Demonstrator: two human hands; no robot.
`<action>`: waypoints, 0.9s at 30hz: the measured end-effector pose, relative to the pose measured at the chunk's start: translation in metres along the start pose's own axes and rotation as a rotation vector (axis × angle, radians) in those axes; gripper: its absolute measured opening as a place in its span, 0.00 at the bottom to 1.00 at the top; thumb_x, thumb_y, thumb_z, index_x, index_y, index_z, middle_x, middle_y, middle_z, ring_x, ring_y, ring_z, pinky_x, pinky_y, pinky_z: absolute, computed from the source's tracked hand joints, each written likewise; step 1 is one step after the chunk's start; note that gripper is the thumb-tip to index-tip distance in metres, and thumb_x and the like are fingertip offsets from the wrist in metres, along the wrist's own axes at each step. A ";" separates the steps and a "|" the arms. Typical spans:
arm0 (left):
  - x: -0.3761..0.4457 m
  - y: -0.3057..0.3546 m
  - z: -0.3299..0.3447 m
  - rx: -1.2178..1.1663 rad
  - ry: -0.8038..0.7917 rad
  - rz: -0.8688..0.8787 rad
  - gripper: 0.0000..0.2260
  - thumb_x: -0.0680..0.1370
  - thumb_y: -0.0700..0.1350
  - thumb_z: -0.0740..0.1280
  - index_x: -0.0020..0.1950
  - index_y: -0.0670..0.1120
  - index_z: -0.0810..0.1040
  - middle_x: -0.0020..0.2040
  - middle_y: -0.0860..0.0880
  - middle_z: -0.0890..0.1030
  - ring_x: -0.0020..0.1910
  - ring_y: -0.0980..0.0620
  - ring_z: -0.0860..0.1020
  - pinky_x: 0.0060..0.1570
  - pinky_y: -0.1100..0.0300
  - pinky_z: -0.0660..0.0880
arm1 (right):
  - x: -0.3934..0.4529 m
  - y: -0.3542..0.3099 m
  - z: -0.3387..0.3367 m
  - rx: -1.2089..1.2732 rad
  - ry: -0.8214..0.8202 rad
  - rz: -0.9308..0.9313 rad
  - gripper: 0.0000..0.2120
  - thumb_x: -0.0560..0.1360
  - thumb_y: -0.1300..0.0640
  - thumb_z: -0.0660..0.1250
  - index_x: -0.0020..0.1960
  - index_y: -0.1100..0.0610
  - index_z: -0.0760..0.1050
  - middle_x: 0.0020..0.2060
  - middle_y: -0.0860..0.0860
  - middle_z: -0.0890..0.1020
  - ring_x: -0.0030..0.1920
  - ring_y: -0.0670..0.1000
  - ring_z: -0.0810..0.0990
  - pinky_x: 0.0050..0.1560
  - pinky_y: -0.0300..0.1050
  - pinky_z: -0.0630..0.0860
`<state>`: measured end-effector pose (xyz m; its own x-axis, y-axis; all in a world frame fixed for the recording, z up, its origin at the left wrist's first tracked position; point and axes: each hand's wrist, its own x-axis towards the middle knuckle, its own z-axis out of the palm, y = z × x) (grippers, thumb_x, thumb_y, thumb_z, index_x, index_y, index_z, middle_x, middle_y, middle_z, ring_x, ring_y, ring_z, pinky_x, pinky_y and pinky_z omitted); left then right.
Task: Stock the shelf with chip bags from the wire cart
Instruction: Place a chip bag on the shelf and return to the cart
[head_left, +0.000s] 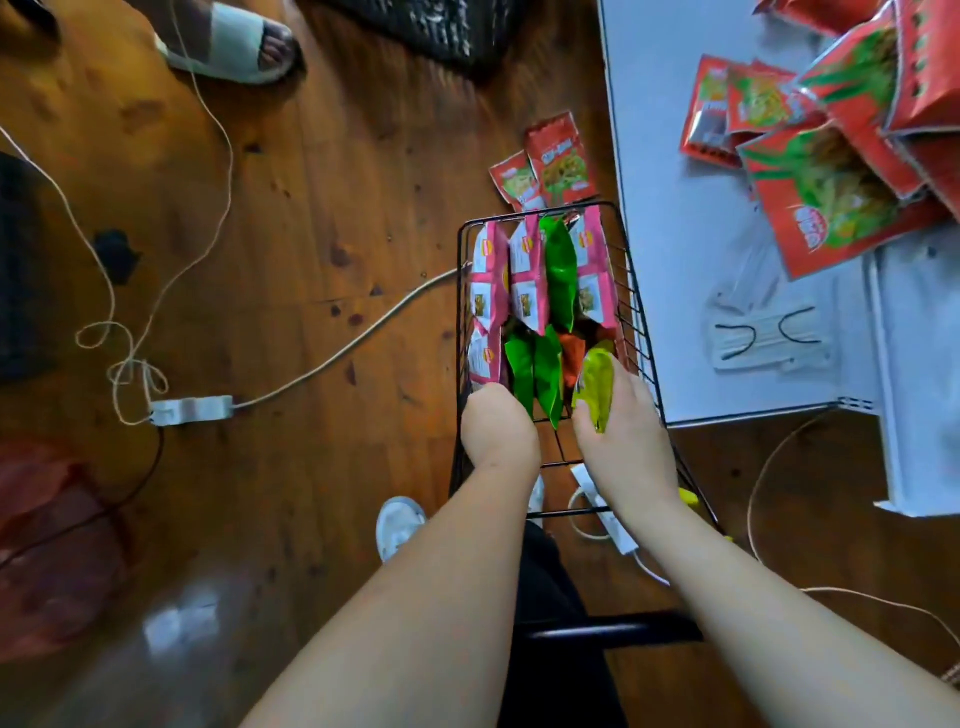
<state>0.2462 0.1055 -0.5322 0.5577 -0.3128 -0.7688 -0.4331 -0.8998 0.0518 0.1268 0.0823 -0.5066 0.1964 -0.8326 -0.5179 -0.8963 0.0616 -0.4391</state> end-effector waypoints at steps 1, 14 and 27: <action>-0.003 -0.001 -0.003 0.005 -0.003 0.016 0.10 0.81 0.34 0.59 0.55 0.37 0.80 0.54 0.40 0.83 0.52 0.41 0.82 0.48 0.51 0.80 | -0.001 -0.001 -0.002 -0.009 -0.002 0.005 0.25 0.79 0.51 0.60 0.75 0.52 0.60 0.66 0.51 0.72 0.62 0.54 0.75 0.54 0.44 0.72; -0.084 -0.038 -0.065 -0.046 0.113 0.318 0.06 0.77 0.40 0.62 0.40 0.41 0.72 0.51 0.41 0.77 0.40 0.38 0.78 0.36 0.51 0.70 | -0.056 -0.065 -0.040 0.075 0.042 0.090 0.08 0.79 0.52 0.59 0.56 0.51 0.72 0.44 0.45 0.71 0.42 0.49 0.69 0.40 0.44 0.64; -0.209 -0.107 -0.210 -0.633 -0.055 0.684 0.10 0.76 0.54 0.57 0.45 0.52 0.76 0.49 0.49 0.80 0.50 0.52 0.76 0.52 0.52 0.73 | -0.187 -0.175 -0.152 0.575 -0.121 0.274 0.36 0.70 0.22 0.49 0.50 0.48 0.82 0.50 0.53 0.83 0.53 0.54 0.79 0.58 0.48 0.73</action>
<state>0.3245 0.2033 -0.2434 0.2823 -0.8357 -0.4710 -0.1795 -0.5283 0.8298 0.1868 0.1439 -0.2215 0.0645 -0.6788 -0.7315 -0.5707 0.5762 -0.5851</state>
